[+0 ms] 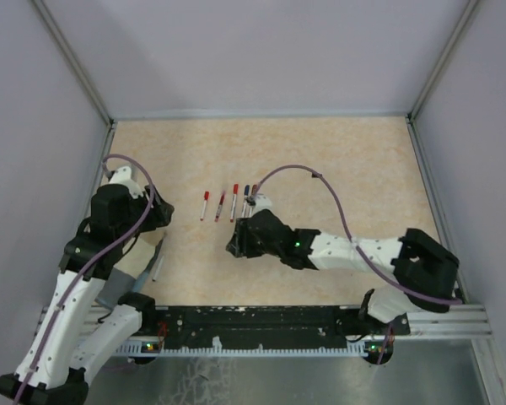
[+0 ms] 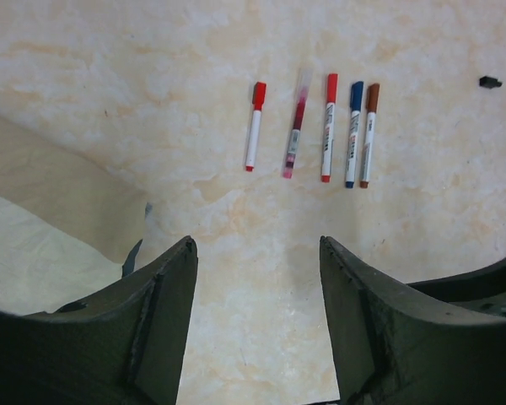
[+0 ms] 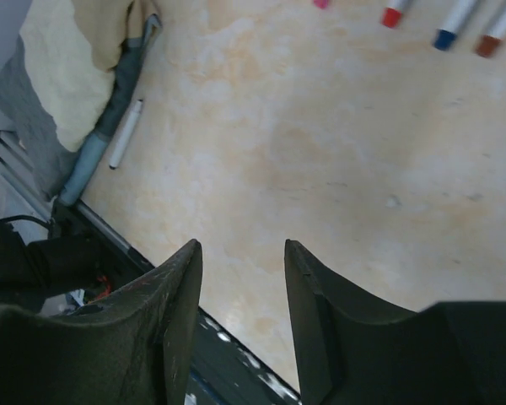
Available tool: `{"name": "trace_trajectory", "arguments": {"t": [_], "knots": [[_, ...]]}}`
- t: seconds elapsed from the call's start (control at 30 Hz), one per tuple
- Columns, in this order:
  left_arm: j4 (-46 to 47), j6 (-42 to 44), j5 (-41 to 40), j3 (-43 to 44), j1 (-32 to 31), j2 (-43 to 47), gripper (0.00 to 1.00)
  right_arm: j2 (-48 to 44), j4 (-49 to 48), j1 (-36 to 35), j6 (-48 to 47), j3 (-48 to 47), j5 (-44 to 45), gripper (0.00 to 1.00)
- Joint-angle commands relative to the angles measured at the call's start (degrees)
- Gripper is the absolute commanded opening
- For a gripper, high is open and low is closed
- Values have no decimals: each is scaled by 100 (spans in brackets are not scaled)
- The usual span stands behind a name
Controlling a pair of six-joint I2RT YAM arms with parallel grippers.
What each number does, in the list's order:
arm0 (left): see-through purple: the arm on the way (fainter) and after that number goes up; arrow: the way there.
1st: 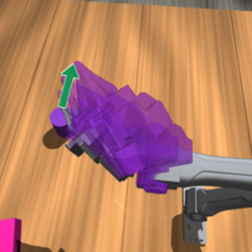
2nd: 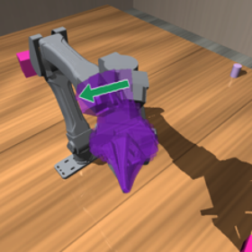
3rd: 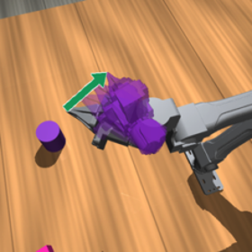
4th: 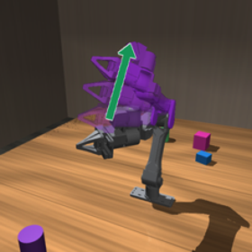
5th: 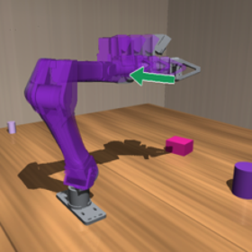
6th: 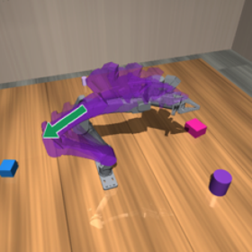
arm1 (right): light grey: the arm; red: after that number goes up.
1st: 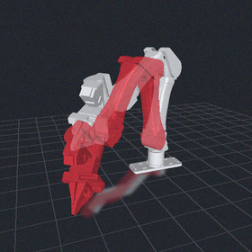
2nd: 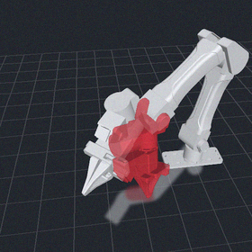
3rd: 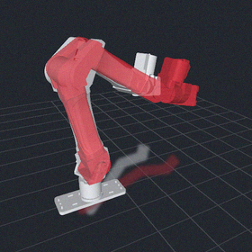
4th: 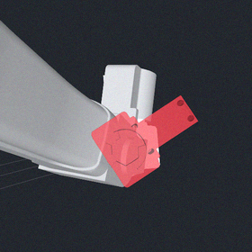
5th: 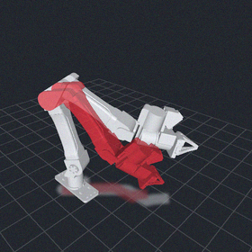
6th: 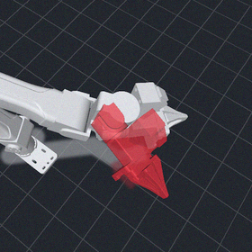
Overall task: Insert the pens into the pen caps
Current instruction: Move the pen to the center of the board.
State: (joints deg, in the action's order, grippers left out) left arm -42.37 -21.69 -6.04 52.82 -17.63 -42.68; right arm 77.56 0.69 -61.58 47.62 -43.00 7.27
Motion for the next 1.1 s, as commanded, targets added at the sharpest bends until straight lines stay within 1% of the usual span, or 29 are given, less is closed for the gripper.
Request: {"name": "trace_trajectory", "arguments": {"t": [0.0, 0.1, 0.17, 0.3, 0.43, 0.7, 0.83, 1.07], "knots": [[-51, -210, -209, 273, -2, 260, 65, 1126, -873, -441, 330, -1090, 412, 43], [-173, -259, -52, 424, -4, 332, 65, 1962, -1248, -683, 892, -1652, 480, 37], [-342, -289, 15, 505, -4, 384, 65, 2461, -1385, -796, 1102, -2056, 511, 35], [-494, -177, 88, 632, 1, 427, 65, 3355, -1292, -967, 1322, -2987, 542, 33], [-622, -40, -7, 709, -4, 461, 65, 4036, -1242, -1126, 1565, -3718, 523, 33], [-697, -3, 36, 686, 2, 532, 66, 4883, -1267, -1254, 1972, -4584, 436, 31], [-724, 27, 53, 697, -4, 532, 66, 5127, -728, -1341, 1875, -5103, 524, 30], [-748, 63, 59, 720, -4, 550, 67, 5543, 57, -1481, 1755, -5745, 785, 29]]}}
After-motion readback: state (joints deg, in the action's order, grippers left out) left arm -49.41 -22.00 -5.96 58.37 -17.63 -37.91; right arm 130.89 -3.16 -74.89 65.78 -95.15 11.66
